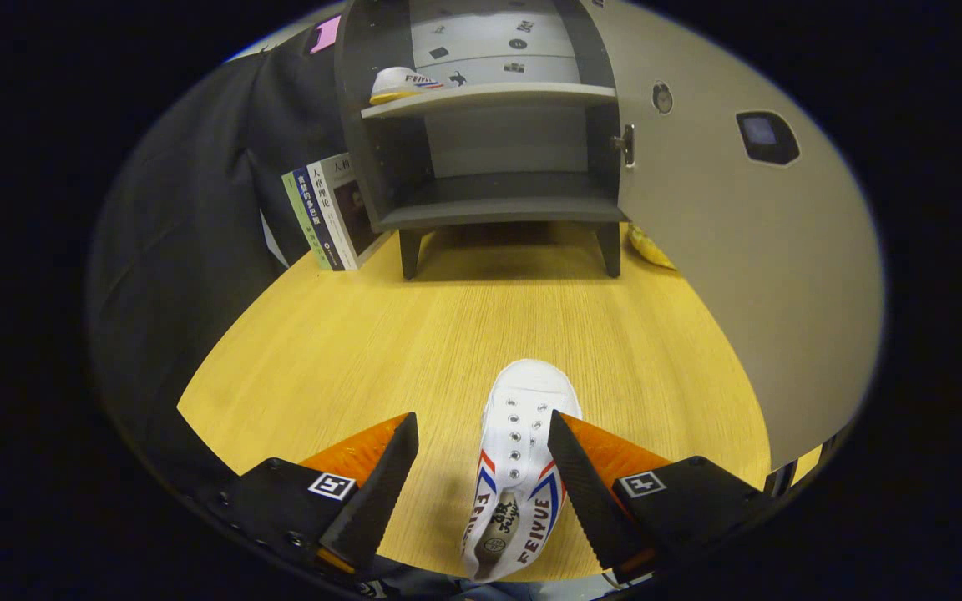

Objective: Open the shoe cabinet door, grab the shoes and put them into the shoe cabinet, then close the shoe cabinet door.

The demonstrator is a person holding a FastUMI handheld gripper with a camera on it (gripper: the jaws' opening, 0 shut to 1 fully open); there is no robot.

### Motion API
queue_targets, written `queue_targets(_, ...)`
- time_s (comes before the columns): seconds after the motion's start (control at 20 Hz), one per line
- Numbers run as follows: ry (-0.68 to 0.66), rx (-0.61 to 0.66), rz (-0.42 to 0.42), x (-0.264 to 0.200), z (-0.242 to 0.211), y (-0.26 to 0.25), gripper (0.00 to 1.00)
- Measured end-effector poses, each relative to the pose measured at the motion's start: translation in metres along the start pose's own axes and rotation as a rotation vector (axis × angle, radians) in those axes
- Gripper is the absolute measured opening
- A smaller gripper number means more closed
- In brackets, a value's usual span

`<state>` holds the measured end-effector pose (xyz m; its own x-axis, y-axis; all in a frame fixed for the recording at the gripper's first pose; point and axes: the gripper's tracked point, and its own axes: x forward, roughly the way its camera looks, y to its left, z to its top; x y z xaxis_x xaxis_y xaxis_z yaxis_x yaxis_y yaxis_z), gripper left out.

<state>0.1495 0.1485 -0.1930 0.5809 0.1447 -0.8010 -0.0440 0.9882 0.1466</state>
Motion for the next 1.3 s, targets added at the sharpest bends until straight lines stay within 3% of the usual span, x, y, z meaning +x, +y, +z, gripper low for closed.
queue_targets(0.25, 0.101, -0.034, -0.009, 0.002, -0.023, -0.001, 0.98)
queue_targets(0.4, 0.163, -0.032, -0.001, 0.001, -0.037, 0.001, 0.9)
queue_targets(0.65, 0.182, -0.057, -0.059, 0.004, -0.039, -0.01, 0.87)
queue_targets(0.85, 0.191, -0.072, -0.103, 0.009, -0.04, -0.018, 0.38)
queue_targets(0.95, 0.202, -0.071, -0.073, 0.009, -0.043, -0.014, 0.36)
queue_targets(1.0, 0.197, -0.049, -0.055, 0.013, -0.042, -0.01, 0.15)
queue_targets(1.2, 0.187, 0.009, -0.021, 0.012, -0.042, -0.009, 0.02)
queue_targets(1.3, 0.174, 0.047, 0.01, 0.007, -0.041, -0.009, 0.02)
